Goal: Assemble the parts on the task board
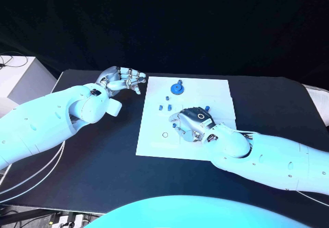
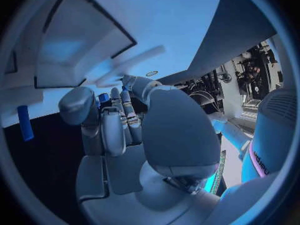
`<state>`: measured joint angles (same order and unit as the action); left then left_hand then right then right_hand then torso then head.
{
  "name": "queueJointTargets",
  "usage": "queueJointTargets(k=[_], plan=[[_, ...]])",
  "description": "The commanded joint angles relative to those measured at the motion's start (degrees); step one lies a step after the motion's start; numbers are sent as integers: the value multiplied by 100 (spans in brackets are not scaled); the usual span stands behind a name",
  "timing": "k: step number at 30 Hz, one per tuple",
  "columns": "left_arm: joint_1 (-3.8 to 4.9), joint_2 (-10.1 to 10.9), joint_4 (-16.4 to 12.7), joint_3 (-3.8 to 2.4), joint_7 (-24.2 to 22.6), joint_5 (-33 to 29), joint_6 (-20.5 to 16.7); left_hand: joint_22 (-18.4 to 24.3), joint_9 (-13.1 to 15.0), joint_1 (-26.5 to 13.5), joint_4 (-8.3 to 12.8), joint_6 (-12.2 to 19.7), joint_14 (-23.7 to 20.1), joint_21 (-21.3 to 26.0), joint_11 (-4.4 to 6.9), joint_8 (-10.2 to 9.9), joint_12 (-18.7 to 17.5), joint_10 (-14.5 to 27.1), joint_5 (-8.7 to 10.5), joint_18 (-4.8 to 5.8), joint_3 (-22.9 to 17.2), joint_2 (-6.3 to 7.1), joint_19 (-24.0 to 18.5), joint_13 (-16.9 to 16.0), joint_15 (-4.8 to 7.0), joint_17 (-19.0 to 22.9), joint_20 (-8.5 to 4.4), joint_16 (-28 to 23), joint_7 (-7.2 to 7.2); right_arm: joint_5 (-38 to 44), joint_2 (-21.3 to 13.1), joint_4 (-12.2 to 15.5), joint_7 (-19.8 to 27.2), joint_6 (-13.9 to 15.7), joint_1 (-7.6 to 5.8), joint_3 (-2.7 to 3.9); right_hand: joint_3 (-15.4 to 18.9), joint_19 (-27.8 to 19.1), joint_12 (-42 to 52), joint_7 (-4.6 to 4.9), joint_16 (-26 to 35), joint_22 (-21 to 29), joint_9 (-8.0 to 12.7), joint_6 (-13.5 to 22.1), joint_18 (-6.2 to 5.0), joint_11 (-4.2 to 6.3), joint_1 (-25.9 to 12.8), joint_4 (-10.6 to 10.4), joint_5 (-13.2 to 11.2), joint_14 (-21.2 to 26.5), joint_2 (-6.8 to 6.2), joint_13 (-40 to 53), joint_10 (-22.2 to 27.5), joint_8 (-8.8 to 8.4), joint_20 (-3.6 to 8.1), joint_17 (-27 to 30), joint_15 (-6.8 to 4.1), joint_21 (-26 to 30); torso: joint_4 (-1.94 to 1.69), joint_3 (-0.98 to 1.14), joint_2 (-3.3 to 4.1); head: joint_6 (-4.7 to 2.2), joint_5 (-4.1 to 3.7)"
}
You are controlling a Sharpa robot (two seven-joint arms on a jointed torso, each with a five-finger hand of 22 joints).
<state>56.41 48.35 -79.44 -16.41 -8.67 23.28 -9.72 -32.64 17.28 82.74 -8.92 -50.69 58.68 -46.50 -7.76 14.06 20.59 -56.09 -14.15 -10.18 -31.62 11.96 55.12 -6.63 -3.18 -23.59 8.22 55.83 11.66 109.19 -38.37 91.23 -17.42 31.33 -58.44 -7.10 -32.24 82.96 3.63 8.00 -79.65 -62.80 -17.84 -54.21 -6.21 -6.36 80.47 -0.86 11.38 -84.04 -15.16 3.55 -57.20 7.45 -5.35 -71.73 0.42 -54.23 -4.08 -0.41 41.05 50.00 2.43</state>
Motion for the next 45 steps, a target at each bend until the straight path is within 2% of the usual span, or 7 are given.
queueJointTargets(k=[1,11,15,24,29,35,45], plan=[[-1,-9,-5,-5,-21,-8,35,7,-7,51,-7,1,30,27,-10,-20,30,47,-14,-40,31,1,28,6,-3,9,6,-33,18,57,-28,-6,-124,-17,18,-15,56,0,0,3,13,5,10,38,-62,-5,45,-3,-2,-196,10,4,58,-25,-57,5,47,34,1,0,3,0,-4],[-10,-13,-6,-5,-27,-9,39,7,-7,51,-7,1,30,27,-10,-20,30,47,-14,-40,31,1,28,6,-3,9,6,-33,18,-145,-329,246,-94,322,-32,42,95,32,61,16,27,-3,74,1,-61,21,83,-68,98,-195,40,20,-94,-63,-47,25,29,20,8,-4,-6,-9,-51],[-16,-10,-7,-5,-32,-15,37,7,-7,51,-7,1,30,27,-10,-20,30,47,-14,-40,31,1,28,6,-3,9,6,-33,18,-627,-550,384,44,275,-179,99,57,62,111,53,-3,-40,108,-64,-51,60,22,-147,95,-213,-17,32,-311,-68,-24,-16,0,-30,18,0,-9,-86,-105],[-32,-9,-5,-5,-32,-28,34,7,-7,51,-7,1,30,27,-10,-20,30,47,-14,-40,31,1,28,6,-3,9,6,-33,18,-1592,-1032,394,345,-477,-679,195,84,93,110,54,-51,-88,143,-108,-36,100,-107,-249,195,-235,-134,38,-509,-74,7,-81,-30,-88,35,1,-21,-210,-192],[-40,-17,-4,-5,-32,-32,39,7,-7,51,-7,1,30,27,-10,-20,30,47,-14,-40,31,1,28,6,-3,9,6,-33,18,-1655,-1133,235,357,-969,-826,212,306,103,49,11,-63,-100,164,-103,-29,101,-133,-267,277,-238,-135,35,-469,-86,11,-93,-31,-99,47,-1,-37,-244,-200],[-53,-15,-4,-5,-28,-37,45,11,-11,57,-12,-3,32,31,-10,-20,38,48,-13,-40,38,-4,32,7,-3,14,5,-36,18,-1516,-1151,72,294,-1437,-876,216,396,107,39,-26,-65,-108,171,-109,-26,103,-120,-275,277,-238,-127,39,-465,-87,11,-95,-32,-106,38,-7,-38,-217,-220],[-65,2,-11,-5,-25,-44,41,11,-11,57,-14,-4,33,31,-10,-20,39,48,-14,-40,39,-6,32,7,-3,15,5,-37,18,-1298,-1141,-32,207,-1707,-894,217,427,109,43,-36,-66,-109,172,-125,-26,106,-111,-279,278,-238,-122,43,-477,-80,12,-96,-33,-106,40,-7,-24,-229,-250]])
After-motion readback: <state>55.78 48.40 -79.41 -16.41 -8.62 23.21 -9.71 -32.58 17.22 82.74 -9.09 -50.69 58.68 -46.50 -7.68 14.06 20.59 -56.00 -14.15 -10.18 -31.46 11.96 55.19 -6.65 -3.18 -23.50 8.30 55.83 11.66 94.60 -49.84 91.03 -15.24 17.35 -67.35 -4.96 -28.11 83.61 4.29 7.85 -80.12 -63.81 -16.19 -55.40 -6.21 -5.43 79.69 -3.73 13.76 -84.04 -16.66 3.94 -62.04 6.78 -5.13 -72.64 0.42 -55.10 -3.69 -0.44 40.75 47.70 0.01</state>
